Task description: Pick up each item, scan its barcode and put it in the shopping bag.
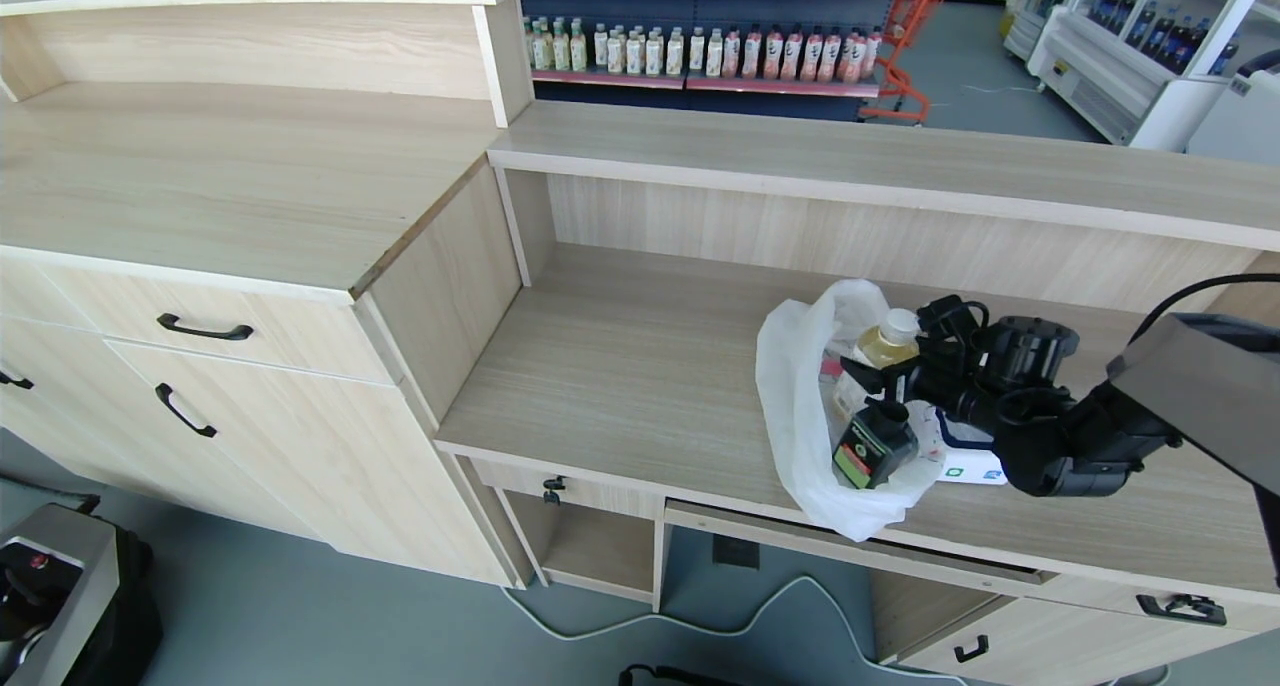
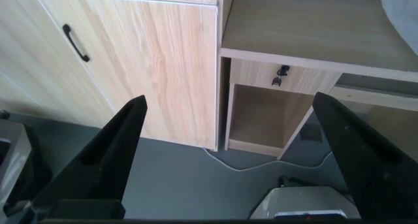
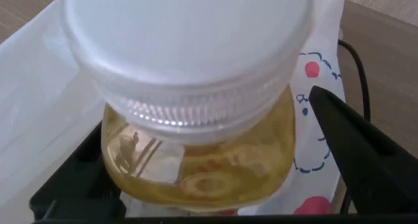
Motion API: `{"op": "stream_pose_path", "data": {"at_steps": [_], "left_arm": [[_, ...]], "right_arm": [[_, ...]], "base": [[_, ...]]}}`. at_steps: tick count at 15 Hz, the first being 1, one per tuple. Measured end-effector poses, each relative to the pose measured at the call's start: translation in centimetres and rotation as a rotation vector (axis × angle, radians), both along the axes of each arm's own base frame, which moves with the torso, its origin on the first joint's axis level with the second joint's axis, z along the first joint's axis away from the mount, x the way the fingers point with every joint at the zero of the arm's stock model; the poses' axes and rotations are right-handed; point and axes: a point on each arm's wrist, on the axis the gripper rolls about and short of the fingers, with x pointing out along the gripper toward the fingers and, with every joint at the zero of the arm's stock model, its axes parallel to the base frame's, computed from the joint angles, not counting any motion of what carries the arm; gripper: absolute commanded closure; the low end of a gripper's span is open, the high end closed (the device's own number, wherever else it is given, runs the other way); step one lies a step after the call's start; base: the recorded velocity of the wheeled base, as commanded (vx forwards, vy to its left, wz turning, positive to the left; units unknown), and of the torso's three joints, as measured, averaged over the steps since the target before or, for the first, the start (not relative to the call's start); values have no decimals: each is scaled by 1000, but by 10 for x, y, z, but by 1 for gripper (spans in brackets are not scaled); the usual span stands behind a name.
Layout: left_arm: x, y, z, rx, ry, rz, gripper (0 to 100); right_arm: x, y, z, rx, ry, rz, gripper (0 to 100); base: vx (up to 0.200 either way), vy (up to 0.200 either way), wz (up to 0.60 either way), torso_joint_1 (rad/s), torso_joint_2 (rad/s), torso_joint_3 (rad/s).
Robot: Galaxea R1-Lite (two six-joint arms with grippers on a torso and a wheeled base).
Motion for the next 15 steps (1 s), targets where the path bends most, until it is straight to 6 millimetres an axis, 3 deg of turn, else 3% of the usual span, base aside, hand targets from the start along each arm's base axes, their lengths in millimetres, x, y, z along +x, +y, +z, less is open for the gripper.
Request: {"op": "stream_pose_path", "data": {"at_steps": [3,5,8,10,13,15], "left_arm": [[0,0,0,0,0,0,0],[0,0,0,0,0,0,0],[0,0,0,0,1,0,0],[0,0,0,0,1,0,0],[0,0,0,0,0,0,0],[0,0,0,0,0,1,0]], "right_arm": [[-12,-10,30,4,11,-1,0],[-35,-19,61,5,6,-19,0],[-97,-34,107,-2,-21,-74,0],[-145,-45,128,-26,-52,-127,0],[-198,-64,148,-47,-108,-237,0],[-223,-73,146,-50,-104,-304,0]], "base": [[0,0,0,0,0,0],[0,0,0,0,0,0],[0,0,0,0,0,0],[0,0,-600,-5,-2,0],[0,0,-200,-1,-1,4],[0,0,0,0,0,0]]}}
